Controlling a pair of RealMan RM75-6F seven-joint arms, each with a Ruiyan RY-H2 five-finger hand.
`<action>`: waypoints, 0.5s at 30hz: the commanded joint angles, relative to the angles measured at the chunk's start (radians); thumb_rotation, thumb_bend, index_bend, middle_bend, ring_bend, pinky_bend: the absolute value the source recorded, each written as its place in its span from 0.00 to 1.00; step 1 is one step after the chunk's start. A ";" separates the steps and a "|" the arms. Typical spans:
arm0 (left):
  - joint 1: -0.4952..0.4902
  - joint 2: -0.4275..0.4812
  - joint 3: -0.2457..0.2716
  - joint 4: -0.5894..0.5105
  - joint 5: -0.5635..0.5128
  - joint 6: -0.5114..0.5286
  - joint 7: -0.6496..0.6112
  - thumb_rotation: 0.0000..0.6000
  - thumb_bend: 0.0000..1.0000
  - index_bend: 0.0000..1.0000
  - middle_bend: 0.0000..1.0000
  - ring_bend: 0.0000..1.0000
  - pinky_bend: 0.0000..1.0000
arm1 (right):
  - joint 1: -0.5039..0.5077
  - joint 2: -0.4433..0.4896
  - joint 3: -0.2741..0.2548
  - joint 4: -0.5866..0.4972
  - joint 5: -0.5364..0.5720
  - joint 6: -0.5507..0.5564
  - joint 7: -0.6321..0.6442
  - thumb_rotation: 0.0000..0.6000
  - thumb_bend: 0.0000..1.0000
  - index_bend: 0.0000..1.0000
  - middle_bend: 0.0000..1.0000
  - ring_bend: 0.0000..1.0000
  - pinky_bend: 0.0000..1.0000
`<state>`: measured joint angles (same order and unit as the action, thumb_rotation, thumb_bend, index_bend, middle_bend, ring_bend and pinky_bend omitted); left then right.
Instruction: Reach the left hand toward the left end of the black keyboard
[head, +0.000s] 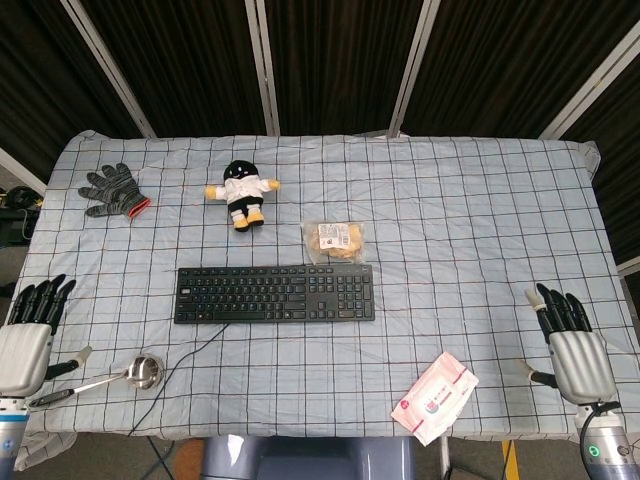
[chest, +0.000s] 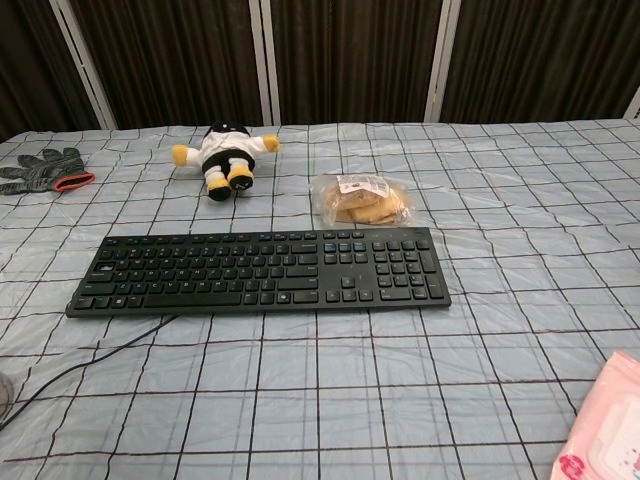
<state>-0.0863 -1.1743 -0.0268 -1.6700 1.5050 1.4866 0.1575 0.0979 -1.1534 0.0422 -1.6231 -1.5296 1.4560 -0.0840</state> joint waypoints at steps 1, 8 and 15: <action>-0.003 0.002 0.003 -0.008 0.004 -0.005 0.011 1.00 0.14 0.00 0.00 0.00 0.00 | -0.001 0.002 -0.001 -0.001 0.000 -0.001 0.002 1.00 0.09 0.03 0.00 0.00 0.00; -0.024 0.012 -0.011 -0.064 -0.023 -0.036 0.083 1.00 0.37 0.00 0.20 0.17 0.21 | 0.000 0.006 -0.002 -0.007 0.004 -0.007 0.007 1.00 0.09 0.03 0.00 0.00 0.00; -0.102 0.016 -0.041 -0.166 -0.145 -0.185 0.229 1.00 0.98 0.00 0.78 0.65 0.48 | 0.002 0.007 -0.009 -0.003 -0.018 -0.003 0.007 1.00 0.09 0.03 0.00 0.00 0.00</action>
<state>-0.1519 -1.1604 -0.0510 -1.7851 1.4274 1.3664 0.3426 0.1000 -1.1464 0.0341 -1.6267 -1.5467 1.4527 -0.0772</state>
